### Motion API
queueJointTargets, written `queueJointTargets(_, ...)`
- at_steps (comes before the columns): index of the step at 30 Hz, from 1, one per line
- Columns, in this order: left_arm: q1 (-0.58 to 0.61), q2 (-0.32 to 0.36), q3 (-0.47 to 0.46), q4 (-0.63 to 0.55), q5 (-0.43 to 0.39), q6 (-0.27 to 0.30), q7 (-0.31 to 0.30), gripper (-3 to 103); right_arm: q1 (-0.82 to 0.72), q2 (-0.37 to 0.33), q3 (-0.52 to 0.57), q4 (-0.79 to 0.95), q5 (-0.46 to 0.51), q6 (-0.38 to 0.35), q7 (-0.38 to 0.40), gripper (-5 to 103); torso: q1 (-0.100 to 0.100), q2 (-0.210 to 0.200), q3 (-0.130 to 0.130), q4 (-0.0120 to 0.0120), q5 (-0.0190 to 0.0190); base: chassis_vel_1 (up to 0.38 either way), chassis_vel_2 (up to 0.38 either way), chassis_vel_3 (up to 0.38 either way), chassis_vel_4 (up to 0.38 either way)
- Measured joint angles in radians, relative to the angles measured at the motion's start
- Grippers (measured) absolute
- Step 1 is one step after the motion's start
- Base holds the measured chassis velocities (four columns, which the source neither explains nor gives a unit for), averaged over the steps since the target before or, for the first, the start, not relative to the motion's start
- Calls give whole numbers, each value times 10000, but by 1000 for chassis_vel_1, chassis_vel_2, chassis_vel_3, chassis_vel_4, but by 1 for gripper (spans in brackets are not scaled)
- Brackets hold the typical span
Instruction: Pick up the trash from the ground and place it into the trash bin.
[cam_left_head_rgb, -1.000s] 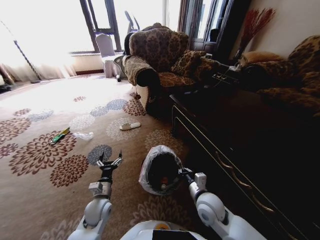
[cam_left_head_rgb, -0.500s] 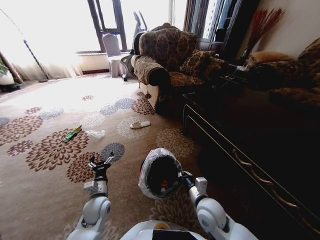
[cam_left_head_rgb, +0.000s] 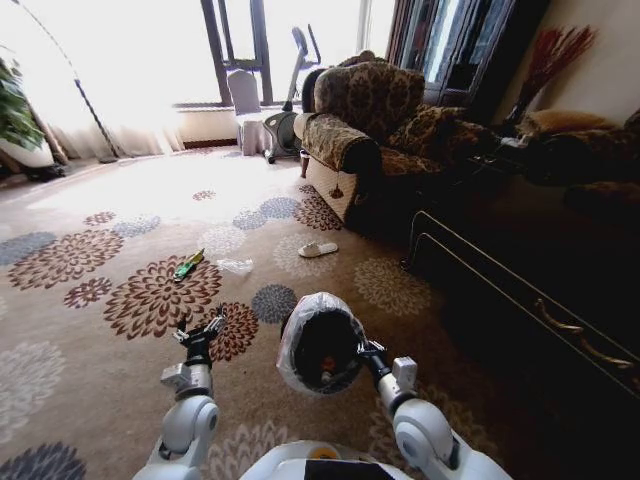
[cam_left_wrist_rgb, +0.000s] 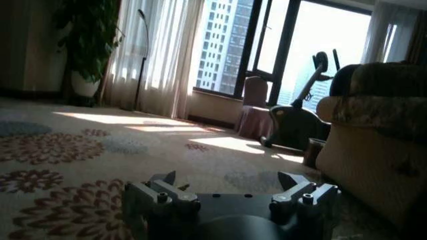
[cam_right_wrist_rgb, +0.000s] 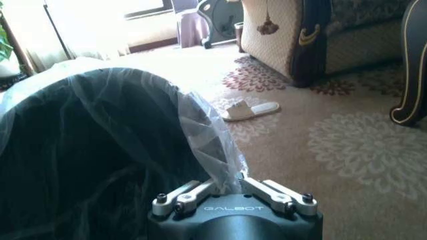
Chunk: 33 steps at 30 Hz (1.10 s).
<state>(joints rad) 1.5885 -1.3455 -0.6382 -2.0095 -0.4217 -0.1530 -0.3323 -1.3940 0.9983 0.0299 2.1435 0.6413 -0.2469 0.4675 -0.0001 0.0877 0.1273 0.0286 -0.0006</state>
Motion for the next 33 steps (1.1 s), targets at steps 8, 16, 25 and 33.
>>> queueJointTargets(8, 44, -80, -388, -116, -119, 181, -125, 100, 41, -32, 260, -78, -104, 392, -378, 0, 1, 1, 0, -7, 6, -1, 25, 34, 15)
queueJointTargets(16, 234, -168, -621, -67, -136, 207, -57, 100, 211, -12, 268, -232, -293, 602, -459, 0, 1, 1, 0, -3, 7, 15, 16, 39, 36)
queueJointTargets(25, 94, -79, -544, 387, 392, 68, 353, 100, 331, -21, 237, -309, -329, 428, -426, 0, 1, 1, 0, -2, 7, 95, 92, 85, 81)
queueJointTargets(33, -814, 641, -94, 1609, 1150, -399, 2548, 100, -18, -60, 559, -190, -285, 146, -202, 0, 1, 1, 1, -5, 7, 61, 55, 65, 54)
